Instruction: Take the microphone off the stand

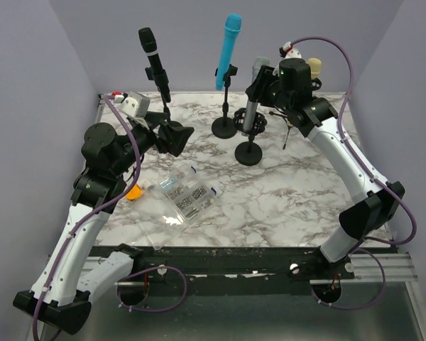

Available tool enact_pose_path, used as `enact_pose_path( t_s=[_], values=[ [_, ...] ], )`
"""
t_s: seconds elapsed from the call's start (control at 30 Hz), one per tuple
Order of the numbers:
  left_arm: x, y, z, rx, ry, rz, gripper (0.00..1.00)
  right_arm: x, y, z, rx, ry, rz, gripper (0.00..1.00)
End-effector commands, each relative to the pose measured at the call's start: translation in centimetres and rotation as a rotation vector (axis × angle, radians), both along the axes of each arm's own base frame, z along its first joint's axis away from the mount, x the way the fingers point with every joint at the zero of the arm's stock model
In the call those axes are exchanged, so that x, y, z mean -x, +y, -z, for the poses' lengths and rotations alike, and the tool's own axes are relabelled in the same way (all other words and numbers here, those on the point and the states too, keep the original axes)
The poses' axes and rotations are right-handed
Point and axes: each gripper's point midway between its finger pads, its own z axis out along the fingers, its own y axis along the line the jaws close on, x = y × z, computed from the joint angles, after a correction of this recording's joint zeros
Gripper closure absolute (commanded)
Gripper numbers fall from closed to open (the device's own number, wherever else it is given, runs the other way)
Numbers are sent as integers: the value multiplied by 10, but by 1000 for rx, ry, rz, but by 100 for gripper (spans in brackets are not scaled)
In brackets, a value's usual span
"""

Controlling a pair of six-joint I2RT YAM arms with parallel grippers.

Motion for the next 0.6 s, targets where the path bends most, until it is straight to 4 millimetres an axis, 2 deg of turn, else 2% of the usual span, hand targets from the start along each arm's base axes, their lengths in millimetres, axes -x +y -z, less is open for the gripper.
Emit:
enact_pose_path(
  t_s=[0.0, 0.17, 0.33, 0.47, 0.57],
  values=[
    [-1, -4, 0, -5, -9, 28, 1, -11, -5, 16, 68, 1, 47, 50],
    [-2, -5, 2, -6, -4, 29, 1, -10, -2, 10, 79, -9, 42, 61],
    [-2, -5, 3, -6, -3, 29, 1, -7, -4, -13, 89, -55, 48, 70],
    [-4, -5, 4, -6, 2, 28, 1, -5, -5, -52, 64, -126, 48, 73],
    [-4, -6, 4, -6, 3, 30, 1, 0, -6, -91, 24, -200, 42, 74]
  ],
)
